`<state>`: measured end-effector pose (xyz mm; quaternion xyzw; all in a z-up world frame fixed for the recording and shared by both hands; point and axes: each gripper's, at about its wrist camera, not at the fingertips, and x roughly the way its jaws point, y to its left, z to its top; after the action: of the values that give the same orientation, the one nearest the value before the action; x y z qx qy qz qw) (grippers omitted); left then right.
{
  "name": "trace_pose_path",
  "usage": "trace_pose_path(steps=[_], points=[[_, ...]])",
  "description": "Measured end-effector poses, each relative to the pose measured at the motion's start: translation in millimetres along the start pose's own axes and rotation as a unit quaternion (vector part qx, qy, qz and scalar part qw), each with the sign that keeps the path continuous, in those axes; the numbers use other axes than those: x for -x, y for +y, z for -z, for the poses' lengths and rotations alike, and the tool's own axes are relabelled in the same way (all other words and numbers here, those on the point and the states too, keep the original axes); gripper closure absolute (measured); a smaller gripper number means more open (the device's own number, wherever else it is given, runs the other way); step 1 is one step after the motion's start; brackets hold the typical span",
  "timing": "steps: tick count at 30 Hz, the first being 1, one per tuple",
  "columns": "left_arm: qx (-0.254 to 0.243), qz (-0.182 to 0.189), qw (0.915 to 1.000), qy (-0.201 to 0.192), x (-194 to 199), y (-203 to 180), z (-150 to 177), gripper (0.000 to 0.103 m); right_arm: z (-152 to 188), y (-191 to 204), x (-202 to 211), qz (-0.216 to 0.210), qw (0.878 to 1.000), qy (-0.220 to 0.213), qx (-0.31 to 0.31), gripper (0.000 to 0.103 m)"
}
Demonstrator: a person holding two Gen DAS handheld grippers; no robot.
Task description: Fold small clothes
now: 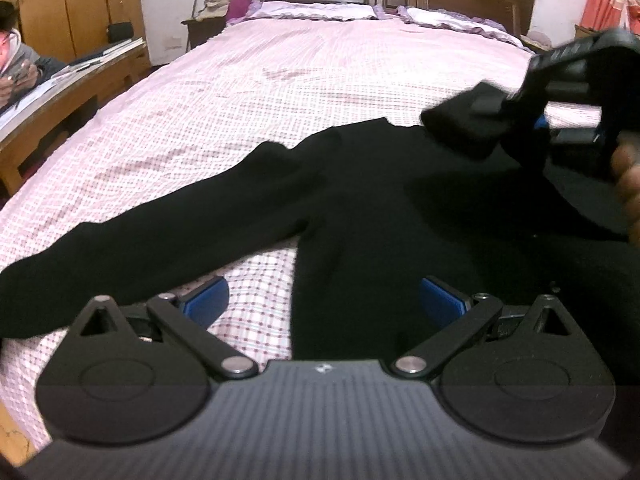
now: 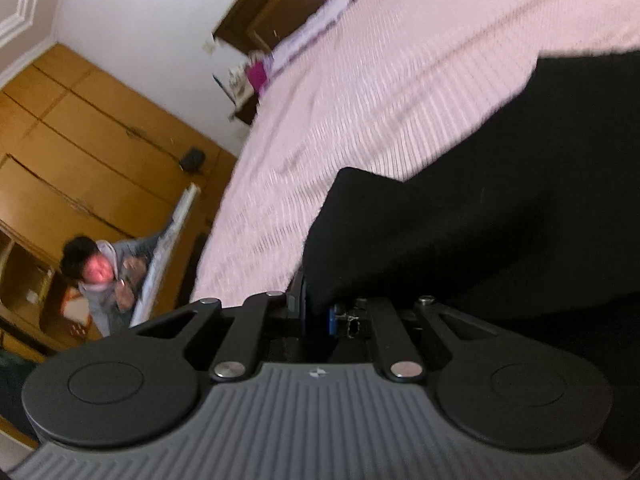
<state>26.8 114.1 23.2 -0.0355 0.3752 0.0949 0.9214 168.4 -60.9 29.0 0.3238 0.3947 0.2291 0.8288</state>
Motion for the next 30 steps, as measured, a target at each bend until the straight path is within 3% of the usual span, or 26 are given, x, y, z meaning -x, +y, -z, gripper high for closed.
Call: trace_pose_path(steps=[4,9,11,13,16,24,27,30], points=[[0.004,-0.001,1.0000,0.004,-2,5,2,0.000,11,-18,-39,0.022,0.999,0.030,-0.008,0.093],[0.006,0.000,1.0000,0.005,-5,6,1,0.000,22,-44,-56,0.050,0.997,0.055,-0.016,0.091],[0.007,0.003,1.0000,0.004,-5,5,1,0.000,20,-58,-48,0.052,0.997,0.062,-0.008,0.080],[0.007,0.008,0.9999,0.001,-6,4,-1,0.000,20,-58,-45,0.053,0.996,0.069,-0.004,0.059],[0.011,0.018,0.9998,0.000,-8,1,-5,0.000,22,-60,-25,0.036,0.997,0.074,0.004,0.037],[-0.002,0.057,0.9982,-0.019,-15,-17,-28,0.000,3,-72,72,0.034,0.996,0.032,0.074,0.031],[-0.001,0.082,0.9964,-0.024,-32,-24,-40,0.000,-15,-91,111,0.061,0.994,-0.003,0.093,0.029],[0.001,0.076,0.9968,-0.025,-54,-32,-49,0.000,-30,-117,139,0.105,0.989,-0.034,0.096,0.029]])
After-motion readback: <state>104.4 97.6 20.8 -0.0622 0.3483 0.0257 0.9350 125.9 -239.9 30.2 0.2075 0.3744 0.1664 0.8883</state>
